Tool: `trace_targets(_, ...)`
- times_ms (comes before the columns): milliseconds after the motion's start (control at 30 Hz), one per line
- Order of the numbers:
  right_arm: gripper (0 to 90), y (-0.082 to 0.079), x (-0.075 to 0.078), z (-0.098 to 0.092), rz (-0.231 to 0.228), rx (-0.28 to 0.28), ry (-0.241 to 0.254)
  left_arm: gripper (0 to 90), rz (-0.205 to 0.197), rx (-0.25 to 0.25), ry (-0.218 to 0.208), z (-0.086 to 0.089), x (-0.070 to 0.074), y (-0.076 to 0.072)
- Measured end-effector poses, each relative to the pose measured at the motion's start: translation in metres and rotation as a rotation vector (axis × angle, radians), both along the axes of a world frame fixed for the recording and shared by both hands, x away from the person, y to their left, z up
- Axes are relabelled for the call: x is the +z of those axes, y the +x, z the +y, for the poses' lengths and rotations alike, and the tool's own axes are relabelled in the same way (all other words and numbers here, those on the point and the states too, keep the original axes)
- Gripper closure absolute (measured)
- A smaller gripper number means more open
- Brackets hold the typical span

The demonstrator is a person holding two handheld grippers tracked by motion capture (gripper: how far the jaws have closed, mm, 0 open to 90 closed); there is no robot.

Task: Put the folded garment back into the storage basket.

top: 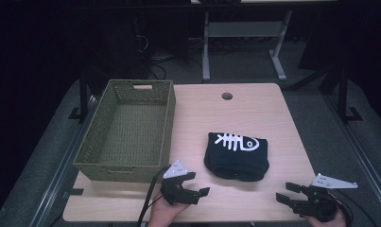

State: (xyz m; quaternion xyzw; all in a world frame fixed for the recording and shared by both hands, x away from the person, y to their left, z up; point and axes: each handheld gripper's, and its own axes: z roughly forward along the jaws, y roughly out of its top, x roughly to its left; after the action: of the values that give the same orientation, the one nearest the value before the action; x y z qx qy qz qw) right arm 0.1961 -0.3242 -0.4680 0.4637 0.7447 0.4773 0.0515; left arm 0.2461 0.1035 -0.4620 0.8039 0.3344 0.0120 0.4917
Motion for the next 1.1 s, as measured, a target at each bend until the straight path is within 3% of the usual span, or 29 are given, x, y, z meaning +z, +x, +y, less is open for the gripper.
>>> trace_targets(100, 27.9, 0.004, 0.003, 0.001, -0.004, 0.004, 0.008, 19.8, -0.008, -0.005, 0.017, -0.004, 0.002, 0.001)
trace_targets(267, 28.0, 0.014, 0.012, 0.005, -0.025, 0.015, 0.009, 19.6, 0.002, -0.010, -0.012, -0.012, 0.009, 0.010)
trace_targets(433, 27.9, 0.025, 0.018, 0.010, -0.038, 0.038, 0.007, 19.2, 0.011, 0.008, -0.011, -0.015, 0.013, 0.024)
trace_targets(767, 27.8, 0.045, 0.025, 0.013, -0.020, 0.030, -0.001, 19.2, -0.006, 0.040, -0.020, -0.026, 0.022, 0.039)
trace_targets(1100, 27.4, 0.068, 0.031, 0.017, 0.004, 0.032, 0.000, 19.2, 0.009, 0.083, -0.029, -0.033, 0.028, 0.060)
